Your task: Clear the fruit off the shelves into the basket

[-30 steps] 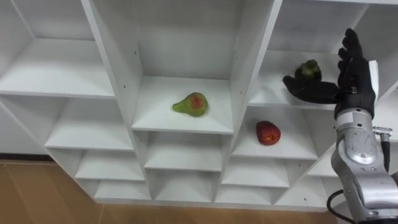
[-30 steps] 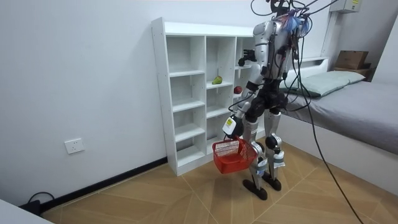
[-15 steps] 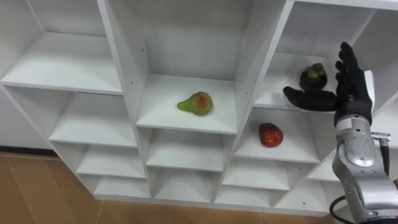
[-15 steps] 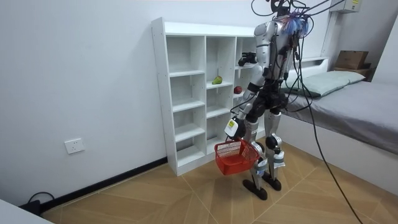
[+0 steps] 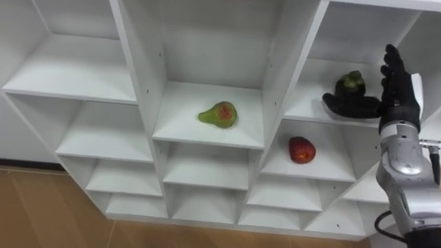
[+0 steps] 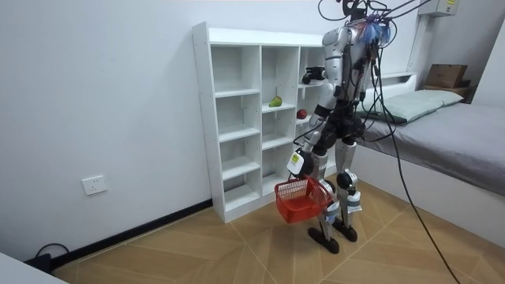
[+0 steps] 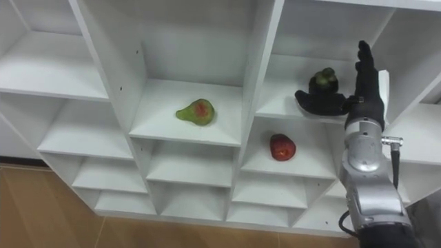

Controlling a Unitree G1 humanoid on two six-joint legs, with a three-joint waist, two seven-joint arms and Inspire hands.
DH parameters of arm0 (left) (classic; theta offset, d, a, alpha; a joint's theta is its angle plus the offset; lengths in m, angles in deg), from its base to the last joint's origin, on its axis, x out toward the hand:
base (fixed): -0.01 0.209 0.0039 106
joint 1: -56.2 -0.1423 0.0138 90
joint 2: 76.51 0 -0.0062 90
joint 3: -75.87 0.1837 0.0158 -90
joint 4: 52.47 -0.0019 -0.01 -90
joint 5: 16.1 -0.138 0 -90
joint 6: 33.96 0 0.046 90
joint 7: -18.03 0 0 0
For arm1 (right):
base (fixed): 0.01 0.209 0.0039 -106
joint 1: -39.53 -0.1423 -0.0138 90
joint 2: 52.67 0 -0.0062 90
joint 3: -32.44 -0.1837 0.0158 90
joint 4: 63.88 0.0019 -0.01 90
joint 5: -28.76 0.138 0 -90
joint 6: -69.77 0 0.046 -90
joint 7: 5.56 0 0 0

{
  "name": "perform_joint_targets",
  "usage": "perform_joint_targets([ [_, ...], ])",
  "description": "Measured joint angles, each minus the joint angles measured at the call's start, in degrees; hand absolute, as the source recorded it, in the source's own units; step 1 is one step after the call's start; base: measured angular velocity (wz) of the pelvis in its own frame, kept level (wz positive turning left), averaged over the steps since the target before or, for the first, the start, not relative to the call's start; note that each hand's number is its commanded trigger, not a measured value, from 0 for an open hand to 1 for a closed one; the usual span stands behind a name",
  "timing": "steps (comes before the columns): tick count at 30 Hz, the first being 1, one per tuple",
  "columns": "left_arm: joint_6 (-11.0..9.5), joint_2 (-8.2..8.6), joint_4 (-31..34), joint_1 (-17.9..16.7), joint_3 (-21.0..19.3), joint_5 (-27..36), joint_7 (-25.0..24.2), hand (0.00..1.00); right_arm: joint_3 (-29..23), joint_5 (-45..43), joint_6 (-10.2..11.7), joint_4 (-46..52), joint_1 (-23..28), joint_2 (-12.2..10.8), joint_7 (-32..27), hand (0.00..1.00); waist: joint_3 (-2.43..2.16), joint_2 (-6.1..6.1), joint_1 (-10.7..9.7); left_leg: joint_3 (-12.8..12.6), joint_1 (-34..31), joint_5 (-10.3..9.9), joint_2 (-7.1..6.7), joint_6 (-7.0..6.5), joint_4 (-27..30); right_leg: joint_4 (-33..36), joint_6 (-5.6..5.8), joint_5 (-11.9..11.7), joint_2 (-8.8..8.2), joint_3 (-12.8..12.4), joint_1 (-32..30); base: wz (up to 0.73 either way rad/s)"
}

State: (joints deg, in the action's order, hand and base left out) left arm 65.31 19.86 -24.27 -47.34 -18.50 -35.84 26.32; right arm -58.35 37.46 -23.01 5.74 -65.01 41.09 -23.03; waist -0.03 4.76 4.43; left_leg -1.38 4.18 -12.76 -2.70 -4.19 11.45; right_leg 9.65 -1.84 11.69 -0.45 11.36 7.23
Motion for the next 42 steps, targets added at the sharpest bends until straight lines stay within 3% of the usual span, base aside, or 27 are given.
perform_joint_targets([
  [8,0.37,-0.01,0.02,-0.52,0.05,0.07,-0.01,1.00,-0.01,0.07,-0.40,-1.94,-1.20,0.20,-0.08,0.00,-0.01,0.33,0.23,0.72,0.14,0.00,-0.12,0.00,0.27,-0.06,0.00,0.00,-0.09,0.59,0.37,0.05],
  [14,0.39,-0.01,0.27,-0.61,0.01,0.07,-0.01,1.00,-0.01,0.08,-0.41,-1.94,-1.20,0.25,-0.08,0.00,0.34,0.16,0.18,1.29,-0.09,0.01,-0.15,0.01,0.45,-0.07,0.00,0.00,-0.12,1.39,0.65,0.05],
  [42,1.23,-0.04,4.35,-1.66,-0.01,0.06,0.00,1.00,-0.05,0.18,-0.93,-6.46,-1.51,0.43,0.15,0.00,-0.15,-0.24,0.28,1.86,-0.70,0.01,-0.25,0.02,1.29,-0.03,0.00,0.00,-0.21,2.30,0.75,0.01],
])
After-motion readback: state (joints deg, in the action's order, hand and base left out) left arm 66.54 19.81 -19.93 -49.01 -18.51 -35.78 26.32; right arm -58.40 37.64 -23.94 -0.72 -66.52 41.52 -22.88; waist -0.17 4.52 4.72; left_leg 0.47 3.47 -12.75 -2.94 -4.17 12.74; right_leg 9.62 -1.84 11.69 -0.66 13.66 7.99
